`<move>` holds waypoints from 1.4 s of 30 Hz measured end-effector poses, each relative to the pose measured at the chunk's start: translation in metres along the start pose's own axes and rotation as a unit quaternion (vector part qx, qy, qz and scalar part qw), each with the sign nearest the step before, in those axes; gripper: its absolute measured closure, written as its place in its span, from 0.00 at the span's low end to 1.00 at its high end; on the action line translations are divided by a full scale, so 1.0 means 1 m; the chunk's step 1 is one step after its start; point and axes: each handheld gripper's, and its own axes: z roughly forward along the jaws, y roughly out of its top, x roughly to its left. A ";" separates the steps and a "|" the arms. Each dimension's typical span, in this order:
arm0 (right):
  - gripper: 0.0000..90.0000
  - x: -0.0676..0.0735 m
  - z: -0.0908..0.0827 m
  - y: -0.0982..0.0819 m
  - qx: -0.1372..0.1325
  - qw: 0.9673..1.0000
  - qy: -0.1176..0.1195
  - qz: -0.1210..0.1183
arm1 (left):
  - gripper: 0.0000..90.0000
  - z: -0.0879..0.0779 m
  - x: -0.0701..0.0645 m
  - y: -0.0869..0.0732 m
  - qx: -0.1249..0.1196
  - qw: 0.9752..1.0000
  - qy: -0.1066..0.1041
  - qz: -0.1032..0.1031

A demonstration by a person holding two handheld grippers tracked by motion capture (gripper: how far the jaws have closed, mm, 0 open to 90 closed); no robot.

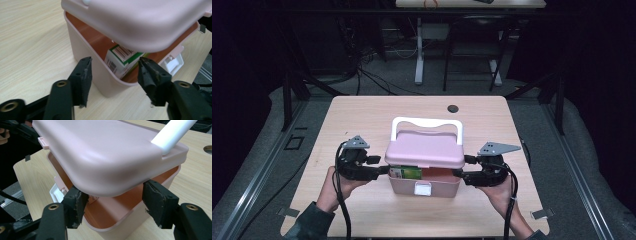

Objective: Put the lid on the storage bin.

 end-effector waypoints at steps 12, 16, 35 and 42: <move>0.30 -0.001 0.001 -0.007 0.019 1.000 -0.013 0.000 | 0.27 0.001 0.010 -0.017 0.006 1.000 0.004 -0.007; 0.27 0.000 0.003 -0.011 0.027 1.000 -0.012 0.000 | 0.25 0.006 0.010 -0.020 0.013 1.000 0.001 -0.004; 0.21 0.005 0.005 -0.027 0.070 0.997 -0.028 -0.001 | 0.21 0.017 0.008 -0.035 0.025 1.000 0.010 -0.008; 0.16 0.002 -0.003 -0.029 0.068 0.997 -0.034 -0.006 | 0.16 0.013 0.010 -0.038 0.031 0.998 0.049 -0.004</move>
